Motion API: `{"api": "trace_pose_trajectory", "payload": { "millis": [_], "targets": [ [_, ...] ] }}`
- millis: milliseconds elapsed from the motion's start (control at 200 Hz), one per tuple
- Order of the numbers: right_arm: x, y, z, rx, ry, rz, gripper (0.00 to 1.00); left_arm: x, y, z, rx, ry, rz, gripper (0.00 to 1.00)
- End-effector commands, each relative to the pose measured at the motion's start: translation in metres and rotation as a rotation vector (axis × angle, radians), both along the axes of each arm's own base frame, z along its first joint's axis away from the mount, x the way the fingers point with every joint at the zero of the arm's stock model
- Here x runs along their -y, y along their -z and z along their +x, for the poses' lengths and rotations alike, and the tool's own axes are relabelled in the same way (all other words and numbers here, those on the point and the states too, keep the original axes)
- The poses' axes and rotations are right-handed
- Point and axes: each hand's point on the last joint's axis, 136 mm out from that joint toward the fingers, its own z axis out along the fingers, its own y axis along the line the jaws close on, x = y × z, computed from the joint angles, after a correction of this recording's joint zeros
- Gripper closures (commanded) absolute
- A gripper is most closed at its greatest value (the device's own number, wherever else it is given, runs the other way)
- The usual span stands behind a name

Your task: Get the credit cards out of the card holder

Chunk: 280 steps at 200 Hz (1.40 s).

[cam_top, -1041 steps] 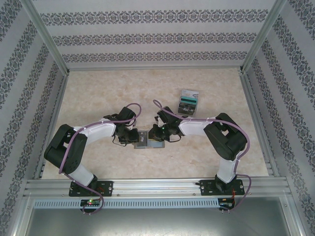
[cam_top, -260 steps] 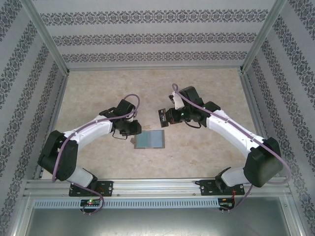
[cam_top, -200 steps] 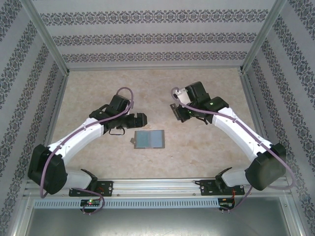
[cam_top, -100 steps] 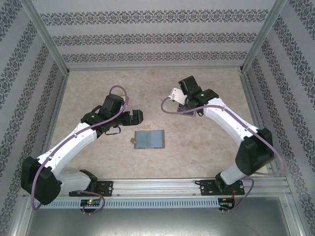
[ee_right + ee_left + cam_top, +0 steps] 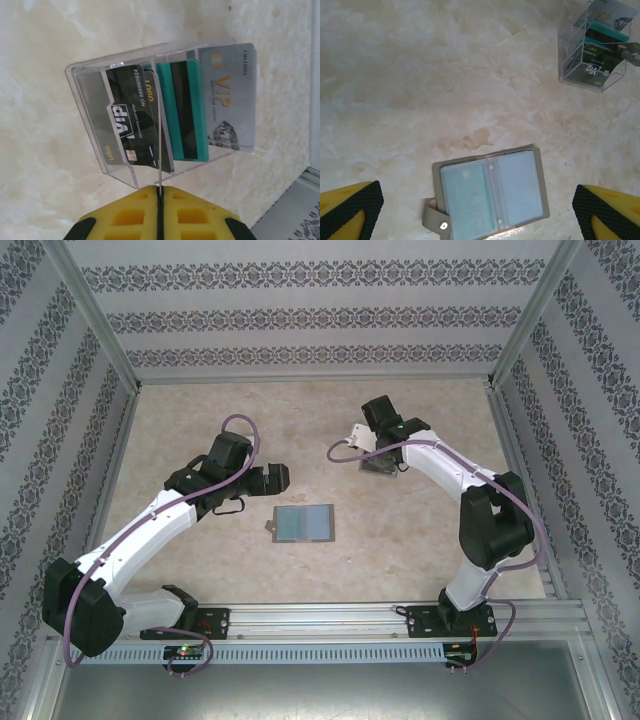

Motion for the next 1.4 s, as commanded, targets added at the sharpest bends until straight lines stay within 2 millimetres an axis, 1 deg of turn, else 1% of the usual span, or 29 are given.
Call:
{"api": "trace_pose_trajectory", "payload": {
  "millis": [0, 80, 205, 450, 495, 520, 575, 625, 654, 749, 854, 949, 1034, 1144, 1249, 1319, 1354, 1394],
  "targets": [
    [-0.007, 0.005, 0.003, -0.022, 0.012, 0.049, 1.00, -0.010, 0.000, 0.001, 0.007, -0.013, 0.032, 0.00],
    [-0.010, 0.014, 0.001, -0.046, 0.013, 0.059, 1.00, -0.012, 0.000, 0.002, 0.004, -0.017, 0.034, 0.00],
    [-0.009, 0.022, 0.001, -0.062, 0.011, 0.050, 1.00, -0.014, 0.002, 0.002, -0.003, -0.020, 0.034, 0.00],
    [-0.008, 0.031, 0.001, -0.080, 0.014, 0.040, 1.00, -0.014, 0.005, 0.003, -0.016, -0.020, 0.027, 0.00],
    [-0.008, 0.031, 0.002, -0.075, 0.021, 0.042, 1.00, -0.014, 0.006, 0.003, -0.019, -0.021, 0.028, 0.00],
    [-0.007, 0.030, 0.004, -0.068, 0.027, 0.044, 0.94, -0.014, 0.006, 0.003, -0.020, -0.021, 0.027, 0.00],
    [-0.005, 0.028, 0.008, -0.051, 0.040, 0.039, 0.93, -0.015, 0.006, 0.003, -0.019, -0.024, 0.026, 0.00],
    [0.000, 0.025, 0.017, -0.013, 0.066, 0.034, 0.91, -0.015, 0.006, 0.004, -0.019, -0.024, 0.022, 0.00],
    [0.003, 0.022, 0.024, 0.012, 0.084, 0.026, 0.87, -0.014, 0.006, 0.003, -0.019, -0.022, 0.020, 0.00],
    [0.013, 0.016, 0.038, 0.058, 0.134, 0.015, 0.82, -0.015, 0.006, 0.004, -0.022, -0.024, 0.017, 0.00],
    [0.018, 0.008, 0.048, 0.095, 0.167, 0.013, 0.80, -0.015, 0.007, 0.003, -0.025, -0.024, 0.016, 0.00],
    [0.017, 0.008, 0.047, 0.094, 0.173, 0.026, 0.78, -0.015, 0.008, 0.003, -0.026, -0.027, 0.013, 0.00],
    [0.017, 0.005, 0.047, 0.104, 0.194, 0.044, 0.79, -0.015, 0.008, 0.003, -0.027, -0.027, 0.014, 0.00],
    [0.016, -0.008, 0.048, 0.140, 0.263, 0.105, 0.82, -0.016, 0.011, 0.002, -0.033, -0.030, 0.014, 0.00],
    [0.004, -0.023, 0.040, 0.146, 0.324, 0.220, 0.84, -0.017, 0.014, 0.002, -0.036, -0.041, 0.011, 0.00],
    [-0.005, -0.032, 0.032, 0.162, 0.361, 0.282, 0.91, -0.018, 0.016, 0.002, -0.039, -0.057, 0.011, 0.00],
    [-0.012, -0.036, 0.026, 0.160, 0.375, 0.318, 0.94, -0.019, 0.017, 0.002, -0.042, -0.065, 0.012, 0.00],
    [-0.020, -0.041, 0.019, 0.157, 0.394, 0.368, 0.99, -0.020, 0.019, 0.002, -0.046, -0.073, 0.013, 0.00]
  ]
}}
